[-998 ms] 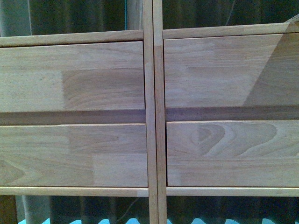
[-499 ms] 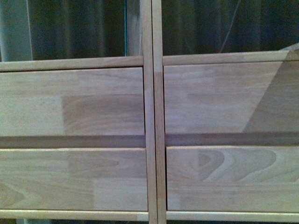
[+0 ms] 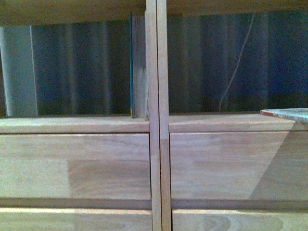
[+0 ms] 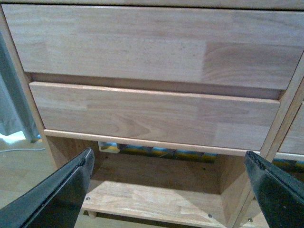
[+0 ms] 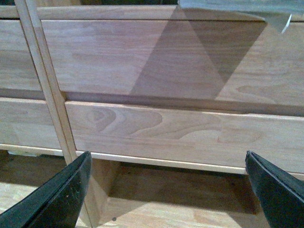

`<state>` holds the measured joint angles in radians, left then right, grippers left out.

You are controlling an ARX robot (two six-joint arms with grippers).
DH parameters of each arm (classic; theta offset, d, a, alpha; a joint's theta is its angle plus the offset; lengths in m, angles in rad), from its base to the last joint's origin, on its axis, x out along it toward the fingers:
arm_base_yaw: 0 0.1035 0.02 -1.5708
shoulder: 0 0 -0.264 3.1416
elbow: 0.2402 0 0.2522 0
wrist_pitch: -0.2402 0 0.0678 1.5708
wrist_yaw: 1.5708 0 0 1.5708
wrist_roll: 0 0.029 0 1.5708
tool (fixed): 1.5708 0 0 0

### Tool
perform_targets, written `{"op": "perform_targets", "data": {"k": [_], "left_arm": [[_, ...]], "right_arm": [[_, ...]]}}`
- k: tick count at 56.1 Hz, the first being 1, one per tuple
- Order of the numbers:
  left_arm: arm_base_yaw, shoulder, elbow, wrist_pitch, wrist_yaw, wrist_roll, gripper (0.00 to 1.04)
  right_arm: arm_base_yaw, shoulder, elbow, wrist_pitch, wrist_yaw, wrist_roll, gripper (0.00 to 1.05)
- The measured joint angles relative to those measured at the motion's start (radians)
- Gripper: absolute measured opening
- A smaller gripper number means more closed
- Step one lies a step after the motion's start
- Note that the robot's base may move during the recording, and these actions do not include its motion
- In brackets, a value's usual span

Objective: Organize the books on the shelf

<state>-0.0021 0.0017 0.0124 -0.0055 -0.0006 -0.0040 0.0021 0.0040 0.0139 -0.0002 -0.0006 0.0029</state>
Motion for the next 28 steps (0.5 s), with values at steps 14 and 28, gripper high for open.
{"op": "perform_targets", "data": {"k": [14,28], "left_arm": [[0.000,0.000,0.000,0.000,0.000,0.000,0.97],[0.000,0.000,0.000,0.000,0.000,0.000,0.97]], "right_arm": [[0.000,0.000,0.000,0.000,0.000,0.000,0.98],[0.246,0.272,0.000,0.366,0.806,0.018,0.98]]}}
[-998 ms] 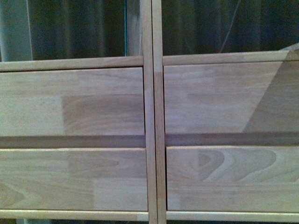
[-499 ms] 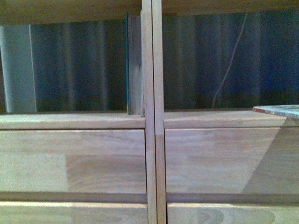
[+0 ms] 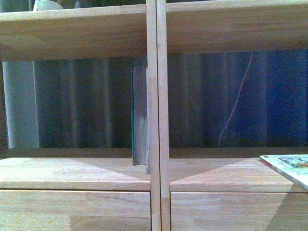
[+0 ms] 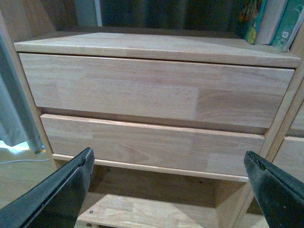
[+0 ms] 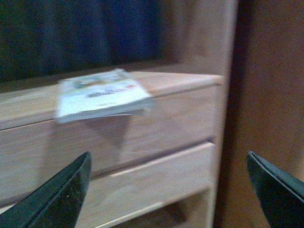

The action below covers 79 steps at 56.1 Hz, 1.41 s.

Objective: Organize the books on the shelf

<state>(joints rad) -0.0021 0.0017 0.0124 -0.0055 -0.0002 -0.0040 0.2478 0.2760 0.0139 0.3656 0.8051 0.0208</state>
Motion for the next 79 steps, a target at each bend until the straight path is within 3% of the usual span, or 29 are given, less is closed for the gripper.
{"op": "perform_targets", "data": {"k": [2,3,5,8,10,22,37,45,57,79], "left_arm": [[0.000,0.000,0.000,0.000,0.000,0.000,0.97],[0.000,0.000,0.000,0.000,0.000,0.000,0.97],[0.000,0.000,0.000,0.000,0.000,0.000,0.97],[0.000,0.000,0.000,0.000,0.000,0.000,0.97],[0.000,0.000,0.000,0.000,0.000,0.000,0.97],[0.000,0.000,0.000,0.000,0.000,0.000,0.97],[0.000,0.000,0.000,0.000,0.000,0.000,0.97],[0.000,0.000,0.000,0.000,0.000,0.000,0.97],[0.000,0.000,0.000,0.000,0.000,0.000,0.97],[0.000,0.000,0.000,0.000,0.000,0.000,0.97]], "right_arm": [[0.037,0.068,0.006,-0.013,0.180,0.038,0.98],[0.041,0.083,0.008,-0.023,0.201,0.043,0.98],[0.045,0.135,0.017,-0.071,0.358,0.095,0.98],[0.041,0.193,0.037,-0.121,0.432,0.155,0.98],[0.035,0.222,0.056,-0.146,0.426,0.208,0.98],[-0.063,0.436,0.227,-0.189,0.210,0.515,0.98],[-0.249,0.709,0.439,-0.185,-0.247,0.895,0.98],[-0.299,0.856,0.553,-0.173,-0.384,1.054,0.98],[-0.320,1.048,0.703,-0.160,-0.458,1.222,0.98],[-0.309,1.274,0.910,-0.171,-0.486,1.416,0.98]]}}
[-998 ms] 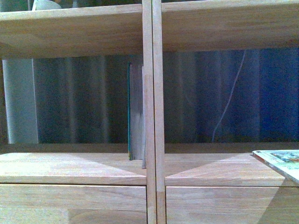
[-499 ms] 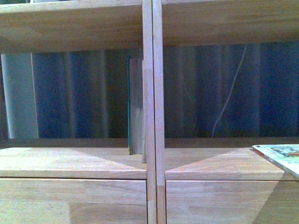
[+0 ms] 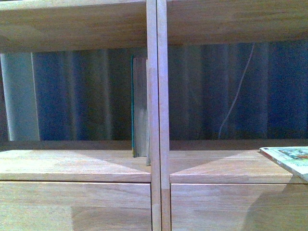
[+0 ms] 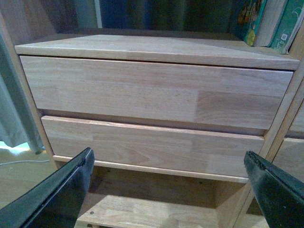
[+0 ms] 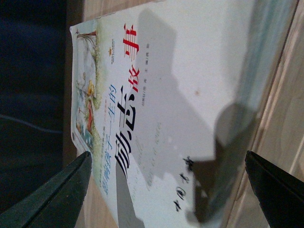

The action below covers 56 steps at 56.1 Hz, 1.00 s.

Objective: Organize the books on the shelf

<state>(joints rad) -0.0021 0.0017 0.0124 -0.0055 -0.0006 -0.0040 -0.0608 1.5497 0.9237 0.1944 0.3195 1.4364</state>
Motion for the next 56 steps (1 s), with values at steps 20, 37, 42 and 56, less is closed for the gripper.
{"op": "perform_targets", "data": {"k": [20,37,42,56], "left_arm": [[0.000,0.000,0.000,0.000,0.000,0.000,0.97],[0.000,0.000,0.000,0.000,0.000,0.000,0.97],[0.000,0.000,0.000,0.000,0.000,0.000,0.97],[0.000,0.000,0.000,0.000,0.000,0.000,0.97]], "right_arm": [[-0.011,0.086,0.100,-0.015,0.011,0.053,0.98],[-0.037,0.085,0.092,-0.024,0.021,0.072,0.51],[-0.038,0.080,0.092,-0.016,0.021,0.076,0.37],[-0.040,0.045,0.080,0.014,0.018,0.084,0.08]]}}
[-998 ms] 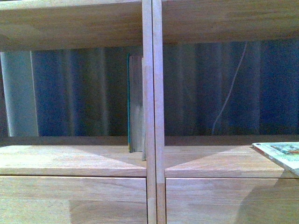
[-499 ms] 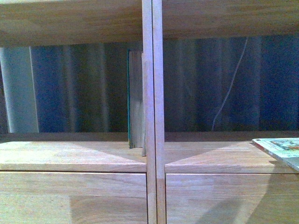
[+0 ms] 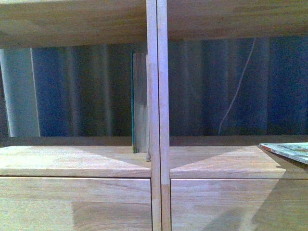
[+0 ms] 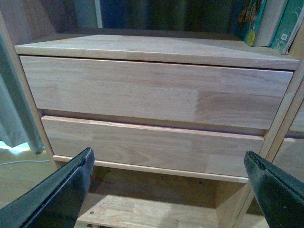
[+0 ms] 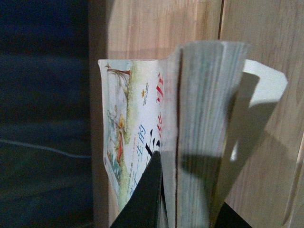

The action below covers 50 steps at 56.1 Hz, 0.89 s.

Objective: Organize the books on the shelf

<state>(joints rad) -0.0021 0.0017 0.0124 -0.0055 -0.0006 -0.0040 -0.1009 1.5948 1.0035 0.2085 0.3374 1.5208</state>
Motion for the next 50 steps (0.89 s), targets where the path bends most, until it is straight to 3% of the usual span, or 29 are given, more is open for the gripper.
{"op": "perform_targets", "data": {"k": [23,50], "left_arm": [[0.000,0.000,0.000,0.000,0.000,0.000,0.97],[0.000,0.000,0.000,0.000,0.000,0.000,0.97]], "right_arm": [[-0.029,-0.146,-0.107,0.020,-0.002,-0.026,0.07],[-0.099,-0.509,-0.164,-0.032,-0.077,-0.228,0.07]]}}
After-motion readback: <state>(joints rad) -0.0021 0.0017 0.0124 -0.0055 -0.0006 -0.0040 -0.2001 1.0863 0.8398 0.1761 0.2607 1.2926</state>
